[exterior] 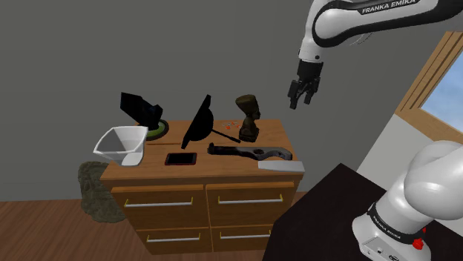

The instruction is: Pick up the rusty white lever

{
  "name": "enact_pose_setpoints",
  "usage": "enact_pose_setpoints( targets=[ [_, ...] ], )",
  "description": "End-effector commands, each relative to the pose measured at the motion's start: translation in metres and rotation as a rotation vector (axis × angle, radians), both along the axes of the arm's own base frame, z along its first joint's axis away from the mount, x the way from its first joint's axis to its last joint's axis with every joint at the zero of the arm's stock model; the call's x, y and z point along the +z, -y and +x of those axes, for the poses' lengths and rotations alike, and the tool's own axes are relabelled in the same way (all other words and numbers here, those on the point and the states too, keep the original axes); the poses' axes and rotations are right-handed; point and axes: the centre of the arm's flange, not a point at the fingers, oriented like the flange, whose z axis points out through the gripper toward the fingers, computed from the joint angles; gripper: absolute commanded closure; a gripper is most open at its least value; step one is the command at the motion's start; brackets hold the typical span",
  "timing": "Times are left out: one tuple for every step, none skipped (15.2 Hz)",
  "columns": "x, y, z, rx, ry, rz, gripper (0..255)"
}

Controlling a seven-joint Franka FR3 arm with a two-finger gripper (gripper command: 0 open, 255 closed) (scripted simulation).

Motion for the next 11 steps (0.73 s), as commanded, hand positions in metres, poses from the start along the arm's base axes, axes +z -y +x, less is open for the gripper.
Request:
enact_pose_setpoints(
  targets=[
    [-0.018, -0.003, 0.022, 0.049, -0.011, 0.009, 0],
    [-0.027, -0.006, 0.032, 0.073, -0.017, 0.013, 0],
    [-0.037, -0.009, 0.042, 0.096, -0.023, 0.018, 0],
    [-0.046, -0.013, 0.052, 0.119, -0.029, 0.022, 0],
    [-0.055, -0.016, 0.062, 0.143, -0.035, 0.027, 0],
    [-0.065, -0.021, 0.072, 0.166, -0.041, 0.031, 0],
    [-0.074, -0.025, 0.081, 0.189, -0.046, 0.036, 0],
    [-0.084, -0.03, 0.091, 0.213, -0.052, 0.04, 0],
    [-0.093, -0.035, 0.1, 0.236, -0.058, 0.045, 0],
    [-0.103, -0.04, 0.109, 0.26, -0.064, 0.049, 0],
    [-0.112, -0.045, 0.118, 0.283, -0.07, 0.054, 0]
  ],
)
